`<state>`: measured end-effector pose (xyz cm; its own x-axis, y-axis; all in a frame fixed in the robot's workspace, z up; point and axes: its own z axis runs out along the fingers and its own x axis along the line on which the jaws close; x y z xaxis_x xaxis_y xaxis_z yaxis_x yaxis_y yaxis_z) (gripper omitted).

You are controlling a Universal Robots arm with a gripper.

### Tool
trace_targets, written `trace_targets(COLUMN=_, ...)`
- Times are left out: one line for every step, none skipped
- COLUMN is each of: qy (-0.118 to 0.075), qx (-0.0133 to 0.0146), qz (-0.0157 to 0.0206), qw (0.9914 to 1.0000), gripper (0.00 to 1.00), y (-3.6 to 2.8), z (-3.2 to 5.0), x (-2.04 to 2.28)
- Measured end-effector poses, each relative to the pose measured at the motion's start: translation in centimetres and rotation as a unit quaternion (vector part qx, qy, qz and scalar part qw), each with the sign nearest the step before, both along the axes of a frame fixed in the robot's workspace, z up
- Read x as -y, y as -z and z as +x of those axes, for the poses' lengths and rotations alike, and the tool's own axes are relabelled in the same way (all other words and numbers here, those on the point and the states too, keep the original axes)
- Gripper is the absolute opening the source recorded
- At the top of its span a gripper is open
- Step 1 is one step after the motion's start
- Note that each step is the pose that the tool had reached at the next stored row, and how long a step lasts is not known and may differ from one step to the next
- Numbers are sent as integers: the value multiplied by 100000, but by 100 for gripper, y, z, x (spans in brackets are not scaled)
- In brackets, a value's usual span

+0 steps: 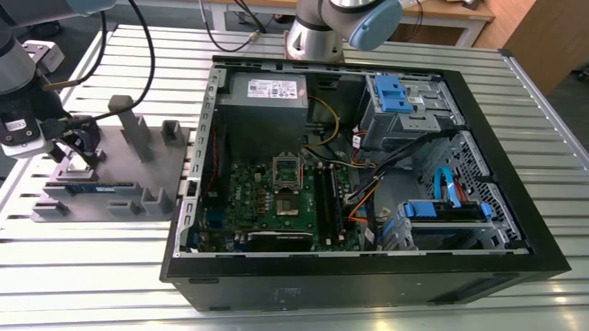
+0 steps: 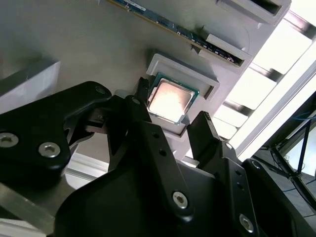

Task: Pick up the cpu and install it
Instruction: 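Pick up the cpu and move it towards the insertion slot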

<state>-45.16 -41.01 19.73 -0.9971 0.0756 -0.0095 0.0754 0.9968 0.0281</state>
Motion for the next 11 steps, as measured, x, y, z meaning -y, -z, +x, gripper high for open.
trace_targets(qy=-11, qx=57, qz=1, qw=100000, gripper=59, y=7, z=0, x=0)
trace_targets(qy=-36, qx=140, qz=-3, qw=100000, gripper=59, y=14, z=-1, x=0)
trace_targets(qy=-97, qx=242, qz=-2, qw=100000, gripper=59, y=22, z=0, x=0)
trace_targets(qy=-188, qx=338, qz=-1, qw=99999, gripper=59, y=27, z=0, x=0)
trace_targets(qy=-296, qx=408, qz=0, qw=99999, gripper=59, y=31, z=0, x=0)
trace_targets(qy=-394, qx=461, qz=0, qw=99998, gripper=59, y=34, z=0, x=0)
trace_targets(qy=-479, qx=494, qz=0, qw=99998, gripper=59, y=36, z=0, x=0)
trace_targets(qy=-540, qx=510, qz=1, qw=99997, gripper=59, y=39, z=0, x=0)
trace_targets(qy=-565, qx=517, qz=0, qw=99997, gripper=59, y=42, z=-1, x=0)
trace_targets(qy=-586, qx=518, qz=0, qw=99997, gripper=59, y=45, z=-1, x=0)
trace_targets(qy=-604, qx=518, qz=-1, qw=99997, gripper=59, y=49, z=-1, x=0)
